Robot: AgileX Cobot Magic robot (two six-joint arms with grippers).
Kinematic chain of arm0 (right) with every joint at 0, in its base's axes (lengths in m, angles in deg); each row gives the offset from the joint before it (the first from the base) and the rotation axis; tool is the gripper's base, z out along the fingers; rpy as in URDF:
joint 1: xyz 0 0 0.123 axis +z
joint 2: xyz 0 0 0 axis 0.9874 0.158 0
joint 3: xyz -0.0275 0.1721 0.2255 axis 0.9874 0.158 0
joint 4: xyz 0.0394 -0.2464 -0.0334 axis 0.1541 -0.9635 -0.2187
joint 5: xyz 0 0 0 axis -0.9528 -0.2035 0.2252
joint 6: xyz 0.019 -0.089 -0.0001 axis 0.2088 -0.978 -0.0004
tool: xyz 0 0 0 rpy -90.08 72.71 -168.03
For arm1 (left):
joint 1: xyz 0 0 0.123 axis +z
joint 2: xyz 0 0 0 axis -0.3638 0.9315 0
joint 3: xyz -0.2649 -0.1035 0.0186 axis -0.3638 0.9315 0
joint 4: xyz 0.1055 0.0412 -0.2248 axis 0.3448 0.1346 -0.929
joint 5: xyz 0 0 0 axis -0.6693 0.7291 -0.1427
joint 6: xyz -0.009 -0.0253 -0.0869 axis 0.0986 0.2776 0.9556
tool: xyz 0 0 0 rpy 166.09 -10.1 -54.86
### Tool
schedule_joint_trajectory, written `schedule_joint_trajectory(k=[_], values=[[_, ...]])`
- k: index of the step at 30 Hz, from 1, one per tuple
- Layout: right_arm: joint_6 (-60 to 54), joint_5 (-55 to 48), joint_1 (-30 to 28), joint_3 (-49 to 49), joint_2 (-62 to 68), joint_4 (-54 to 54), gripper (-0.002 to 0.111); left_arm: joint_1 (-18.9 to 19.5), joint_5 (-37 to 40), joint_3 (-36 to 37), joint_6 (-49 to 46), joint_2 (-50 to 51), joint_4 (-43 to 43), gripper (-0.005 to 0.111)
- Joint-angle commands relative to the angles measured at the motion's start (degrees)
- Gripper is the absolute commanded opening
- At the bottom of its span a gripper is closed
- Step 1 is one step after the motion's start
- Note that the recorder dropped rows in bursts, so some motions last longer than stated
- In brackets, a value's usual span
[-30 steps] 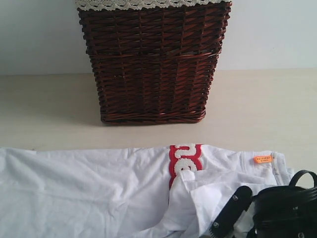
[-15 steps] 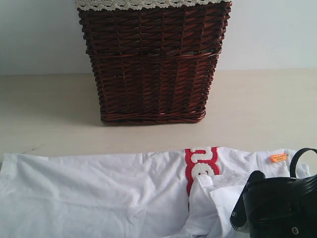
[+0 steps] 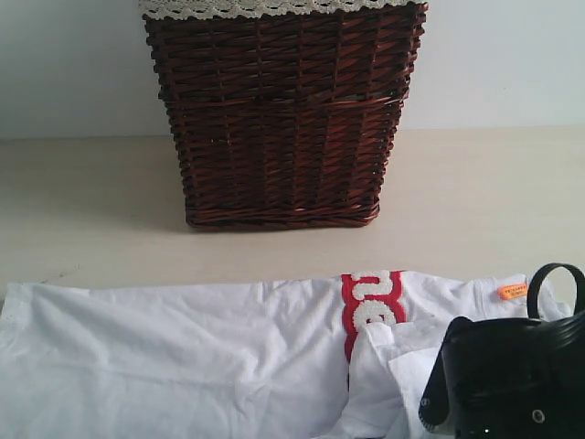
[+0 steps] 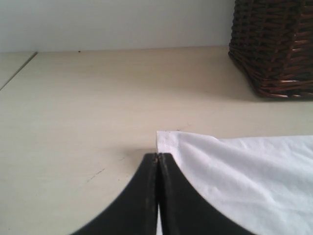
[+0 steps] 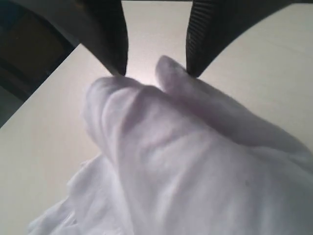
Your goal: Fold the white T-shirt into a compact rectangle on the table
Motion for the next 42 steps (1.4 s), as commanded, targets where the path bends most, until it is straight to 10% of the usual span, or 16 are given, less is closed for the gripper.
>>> schedule_joint_trajectory(k=[1,13,19,42], values=[[-0.4,-0.5,-0.3,-3.1,-1.1,-1.4,0.039,0.2,-0.5,-0.1,-0.1,-0.3,0.2,0.0],[-4.2,-0.5,-0.3,-10.8,-1.1,-1.3,0.038,0.2,-0.5,-0.1,-0.1,-0.3,0.2,0.0],[-8.7,13.6,-0.3,-12.4,-0.4,6.7,0.0,0.2,-0.5,-0.1,-0.1,-0.3,0.2,0.0],[1.9,31.7,-0.3,-15.3,13.2,-6.6,0.0,0.2,-0.5,-0.1,-0.1,-0.3,0.2,0.0]])
